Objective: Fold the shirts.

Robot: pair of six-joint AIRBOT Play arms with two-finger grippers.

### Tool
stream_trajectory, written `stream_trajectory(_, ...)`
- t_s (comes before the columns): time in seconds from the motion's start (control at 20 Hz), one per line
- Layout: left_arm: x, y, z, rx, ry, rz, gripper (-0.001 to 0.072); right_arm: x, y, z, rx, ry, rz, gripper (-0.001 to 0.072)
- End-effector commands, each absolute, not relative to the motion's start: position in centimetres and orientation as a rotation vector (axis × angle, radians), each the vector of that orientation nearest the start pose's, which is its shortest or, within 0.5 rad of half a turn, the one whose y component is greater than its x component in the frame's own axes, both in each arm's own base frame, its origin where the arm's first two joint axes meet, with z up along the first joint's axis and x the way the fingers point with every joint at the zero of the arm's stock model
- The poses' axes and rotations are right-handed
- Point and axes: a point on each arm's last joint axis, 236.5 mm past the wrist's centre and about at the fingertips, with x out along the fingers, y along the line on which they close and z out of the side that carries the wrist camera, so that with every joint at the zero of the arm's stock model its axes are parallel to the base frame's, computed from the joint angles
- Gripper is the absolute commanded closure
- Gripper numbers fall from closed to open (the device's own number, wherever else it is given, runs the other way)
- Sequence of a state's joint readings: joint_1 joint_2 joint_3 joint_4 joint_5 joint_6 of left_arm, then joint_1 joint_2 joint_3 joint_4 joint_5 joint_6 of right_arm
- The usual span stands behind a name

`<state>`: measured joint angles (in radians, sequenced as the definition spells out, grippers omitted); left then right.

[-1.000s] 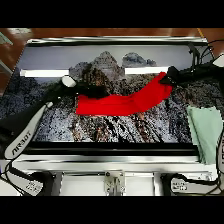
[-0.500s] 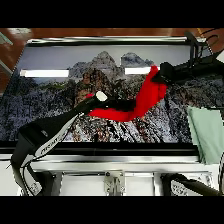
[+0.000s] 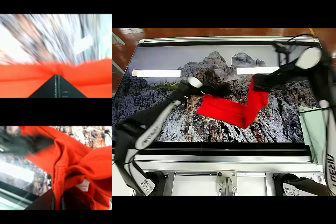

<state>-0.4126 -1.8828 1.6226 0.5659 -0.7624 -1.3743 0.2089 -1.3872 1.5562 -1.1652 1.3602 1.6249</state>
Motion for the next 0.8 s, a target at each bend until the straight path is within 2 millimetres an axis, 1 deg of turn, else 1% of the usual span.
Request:
stream_trajectory(0.0,54.1,-23.4,7.4,-0.589,0.894,-0.545,0.0665,41.9,23.5,7.4,0.168,1.181,0.486,0.0656)
stream_trajectory(0.05,54.7,-19.5,10.8,-0.597,0.825,-0.508,0.0665,42.8,26.0,6.4,0.173,1.146,0.518,0.0655)
stream_trajectory(0.1,54.8,-16.3,13.8,-0.601,0.762,-0.475,0.0665,43.7,28.7,5.2,0.194,1.109,0.546,0.0656)
stream_trajectory(0.15,54.5,-13.2,17.0,-0.600,0.697,-0.443,0.0665,44.5,31.4,3.9,0.229,1.077,0.569,0.0655)
stream_trajectory(0.2,53.9,-10.5,19.9,-0.593,0.636,-0.416,0.0665,44.6,34.0,2.5,0.286,1.073,0.596,0.0655)
stream_trajectory(0.25,53.0,-8.6,22.3,-0.583,0.589,-0.398,0.0664,44.5,36.4,1.1,0.356,1.085,0.614,0.0623)
stream_trajectory(0.3,51.9,-7.3,24.1,-0.574,0.561,-0.388,0.0664,44.2,38.4,-0.4,0.430,1.107,0.623,0.0386)
stream_trajectory(0.35,50.6,-6.3,25.5,-0.552,0.548,-0.384,0.0664,43.8,39.6,-1.6,0.486,1.140,0.627,0.0111)
stream_trajectory(0.4,49.4,-5.8,26.4,-0.519,0.545,-0.384,0.0664,43.3,39.9,-2.6,0.505,1.179,0.627,0.0077)
stream_trajectory(0.45,48.4,-5.4,26.9,-0.492,0.551,-0.380,0.0664,42.8,39.2,-3.1,0.485,1.216,0.626,0.0077)
stream_trajectory(0.5,47.6,-5.3,27.1,-0.465,0.561,-0.376,0.0664,42.3,37.7,-3.4,0.439,1.259,0.619,0.0077)
stream_trajectory(0.55,46.9,-5.2,27.2,-0.436,0.571,-0.369,0.0664,41.7,35.2,-3.8,0.364,1.311,0.601,0.0077)
stream_trajectory(0.6,46.5,-5.2,27.2,-0.423,0.579,-0.369,0.0664,41.2,32.1,-4.1,0.278,1.367,0.567,0.0077)
stream_trajectory(0.7,46.3,-5.4,27.2,-0.420,0.586,-0.375,0.0664,40.7,23.9,-4.4,0.128,1.477,0.423,0.0077)
stream_trajectory(0.75,46.3,-5.4,27.1,-0.420,0.586,-0.375,0.0664,40.5,19.3,-4.4,0.082,1.531,0.324,0.0077)
